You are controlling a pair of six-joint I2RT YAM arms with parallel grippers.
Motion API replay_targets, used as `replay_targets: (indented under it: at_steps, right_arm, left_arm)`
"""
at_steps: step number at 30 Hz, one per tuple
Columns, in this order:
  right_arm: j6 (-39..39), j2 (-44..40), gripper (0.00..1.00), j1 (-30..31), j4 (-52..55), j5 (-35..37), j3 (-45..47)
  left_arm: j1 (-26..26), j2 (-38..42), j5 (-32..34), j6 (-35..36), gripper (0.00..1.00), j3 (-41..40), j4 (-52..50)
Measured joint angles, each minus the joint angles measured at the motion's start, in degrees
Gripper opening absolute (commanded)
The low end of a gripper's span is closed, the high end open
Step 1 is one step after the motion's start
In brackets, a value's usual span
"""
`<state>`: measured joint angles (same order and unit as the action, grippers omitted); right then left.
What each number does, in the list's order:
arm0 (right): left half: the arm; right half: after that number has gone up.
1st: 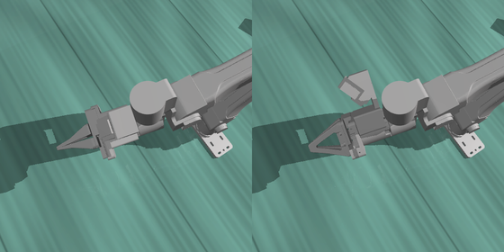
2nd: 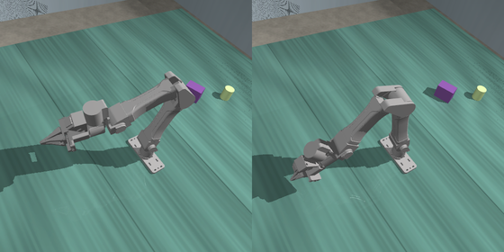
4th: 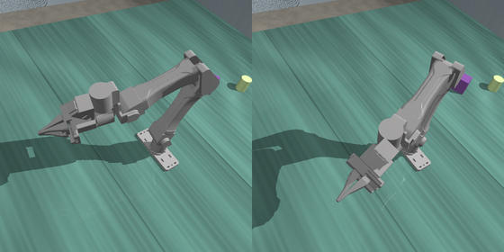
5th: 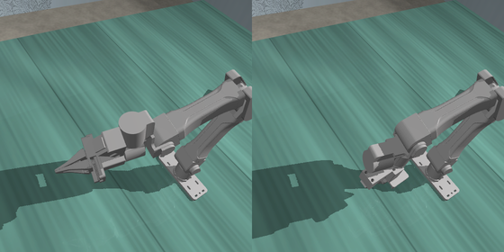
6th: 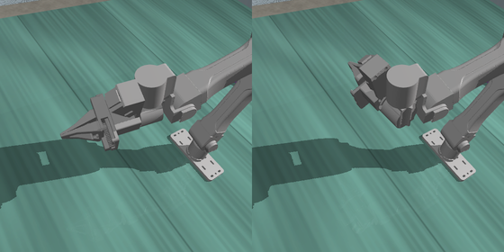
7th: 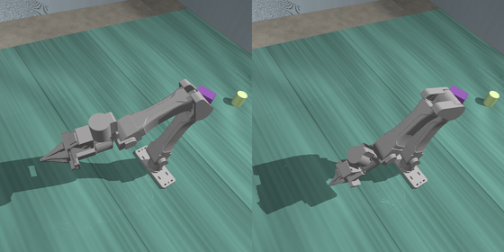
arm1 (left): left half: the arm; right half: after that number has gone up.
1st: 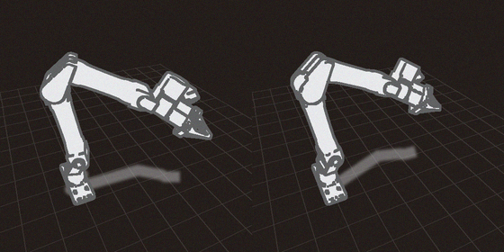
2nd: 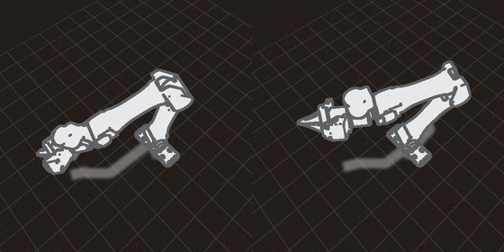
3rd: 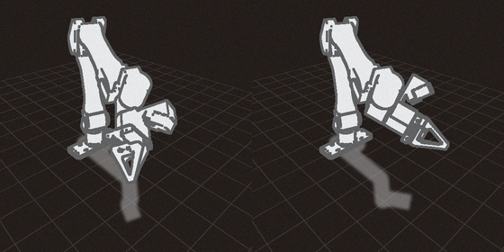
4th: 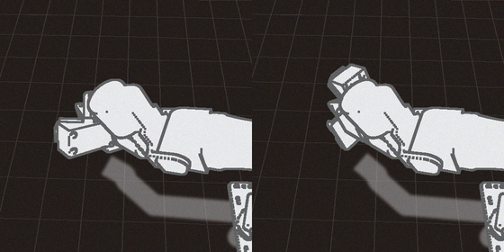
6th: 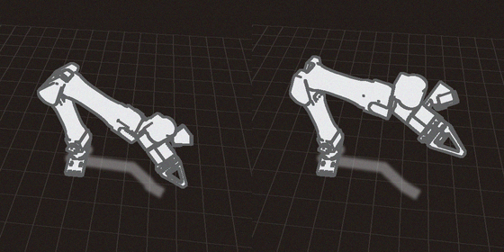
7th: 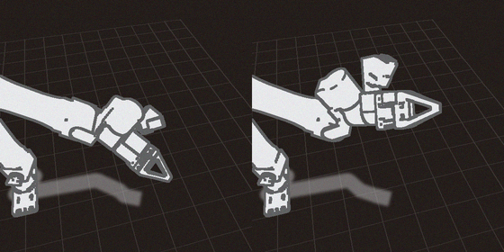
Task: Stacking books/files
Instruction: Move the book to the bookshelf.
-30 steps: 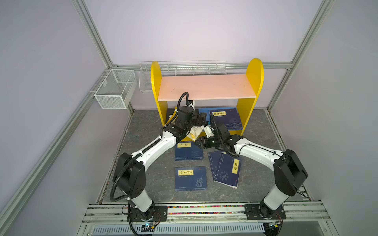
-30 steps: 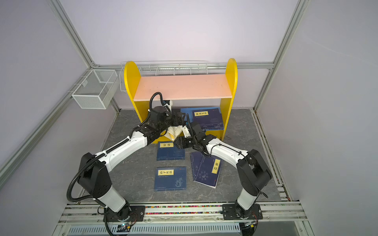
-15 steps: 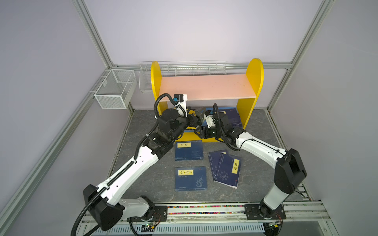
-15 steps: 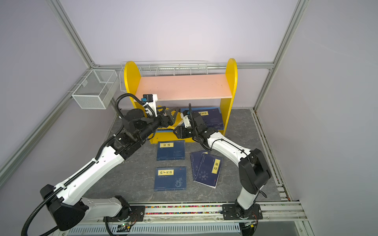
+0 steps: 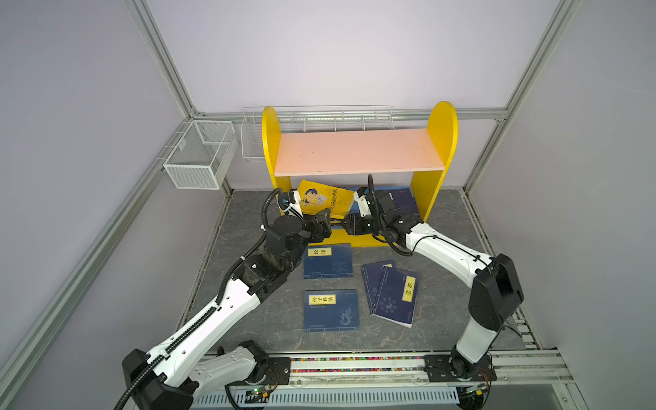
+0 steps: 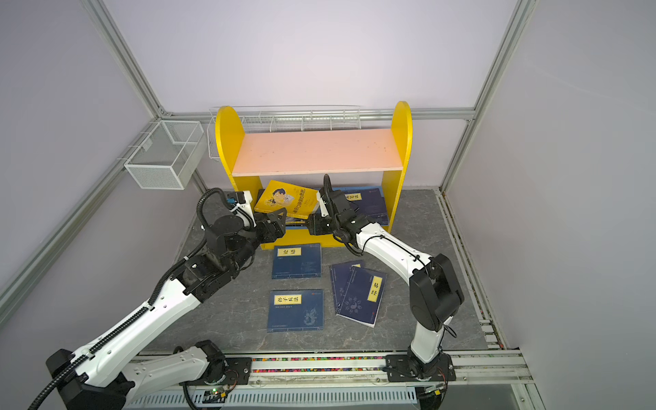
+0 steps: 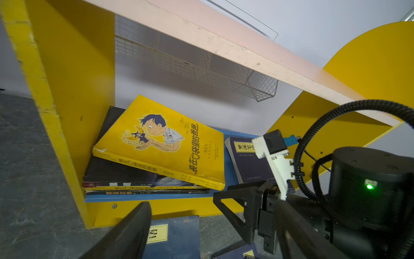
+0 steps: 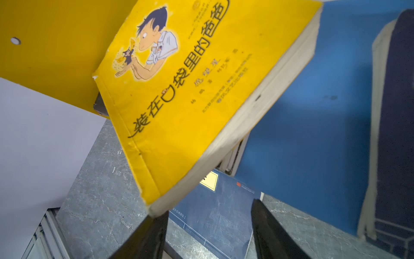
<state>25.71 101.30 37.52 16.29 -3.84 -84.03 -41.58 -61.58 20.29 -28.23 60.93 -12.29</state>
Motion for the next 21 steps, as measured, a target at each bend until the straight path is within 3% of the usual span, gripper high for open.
replay_targets:
  at_steps: [5, 10, 21]
  right_arm:
    - [1.62, -0.02, 0.61, -0.76, 0.68, 0.63, 1.20]
    - [3.34, -0.31, 0.51, -2.03, 0.00, 0.87, 3.10]
    - [5.86, -0.46, 0.48, -3.78, -6.21, 0.57, 3.78]
  left_arm:
    - [0.74, 0.04, 2.23, -1.42, 0.86, 0.00, -1.55]
    - [2.82, 0.22, 2.64, -3.06, 0.86, -0.11, -2.89]
    - [4.17, 0.59, 2.82, -4.31, 0.86, -0.52, -3.58]
